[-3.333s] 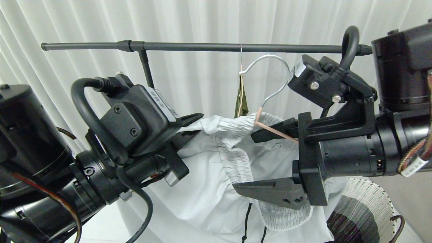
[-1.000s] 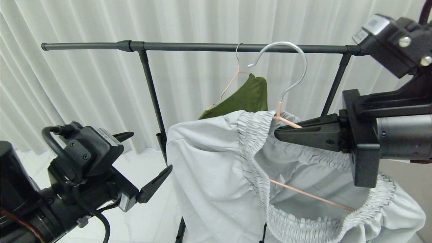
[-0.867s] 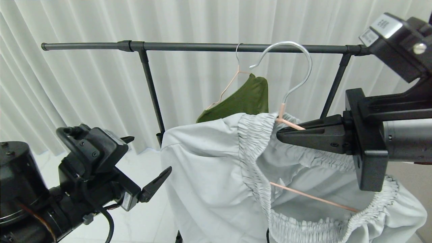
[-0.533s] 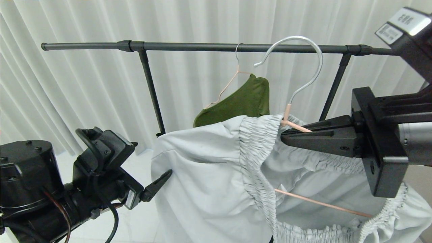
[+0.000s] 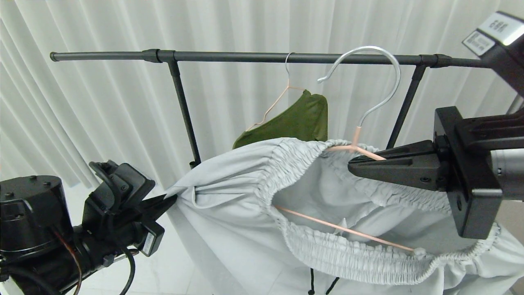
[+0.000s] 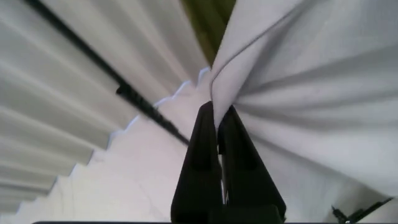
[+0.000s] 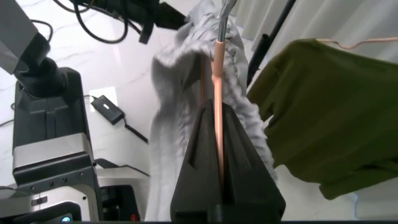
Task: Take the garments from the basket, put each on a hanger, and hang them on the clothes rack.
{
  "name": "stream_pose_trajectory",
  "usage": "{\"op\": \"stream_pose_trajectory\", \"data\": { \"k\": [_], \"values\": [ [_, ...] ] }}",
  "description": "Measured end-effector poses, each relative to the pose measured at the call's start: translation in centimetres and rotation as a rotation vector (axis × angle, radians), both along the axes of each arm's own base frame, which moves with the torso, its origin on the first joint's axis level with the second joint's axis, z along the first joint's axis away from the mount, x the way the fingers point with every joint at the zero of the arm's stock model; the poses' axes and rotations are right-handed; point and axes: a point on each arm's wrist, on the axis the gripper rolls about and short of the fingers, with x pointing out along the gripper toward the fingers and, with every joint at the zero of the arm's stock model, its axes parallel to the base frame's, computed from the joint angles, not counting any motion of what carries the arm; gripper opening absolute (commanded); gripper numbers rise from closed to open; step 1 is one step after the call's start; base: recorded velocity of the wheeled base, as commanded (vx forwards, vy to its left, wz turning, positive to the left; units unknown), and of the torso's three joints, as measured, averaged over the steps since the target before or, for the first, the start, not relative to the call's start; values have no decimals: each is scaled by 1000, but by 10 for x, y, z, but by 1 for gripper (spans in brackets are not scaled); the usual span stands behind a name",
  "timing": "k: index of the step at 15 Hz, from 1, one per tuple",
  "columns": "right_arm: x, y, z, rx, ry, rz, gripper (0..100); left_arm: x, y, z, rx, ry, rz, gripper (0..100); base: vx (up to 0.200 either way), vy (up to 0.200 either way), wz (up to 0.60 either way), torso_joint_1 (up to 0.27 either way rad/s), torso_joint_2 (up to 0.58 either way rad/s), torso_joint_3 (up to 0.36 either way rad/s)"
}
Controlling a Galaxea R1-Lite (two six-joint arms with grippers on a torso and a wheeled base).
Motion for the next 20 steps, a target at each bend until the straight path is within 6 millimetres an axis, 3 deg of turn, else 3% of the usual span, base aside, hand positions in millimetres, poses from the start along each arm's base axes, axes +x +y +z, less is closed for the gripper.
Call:
{"op": "stream_pose_trajectory", "data": {
  "k": [7, 8, 13, 20],
  "values": [
    [1, -4, 4, 16, -10, -15, 0, 0, 21, -3, 25, 0, 108, 0, 0, 0, 0, 0, 0, 0],
    [2, -3, 4, 18, -12, -16, 0, 0, 22, -2, 41, -9, 104, 100, 0, 0, 0, 0, 0, 0],
    [7, -2, 4, 20, -14, -35, 0, -11, 24, 5, 45, -56, 100, 100, 0, 0, 0, 0, 0, 0],
    [23, -16, 0, 9, 5, -147, 0, -53, 33, 16, -2, -157, 111, 100, 0, 0, 0, 0, 0, 0]
  ]
}}
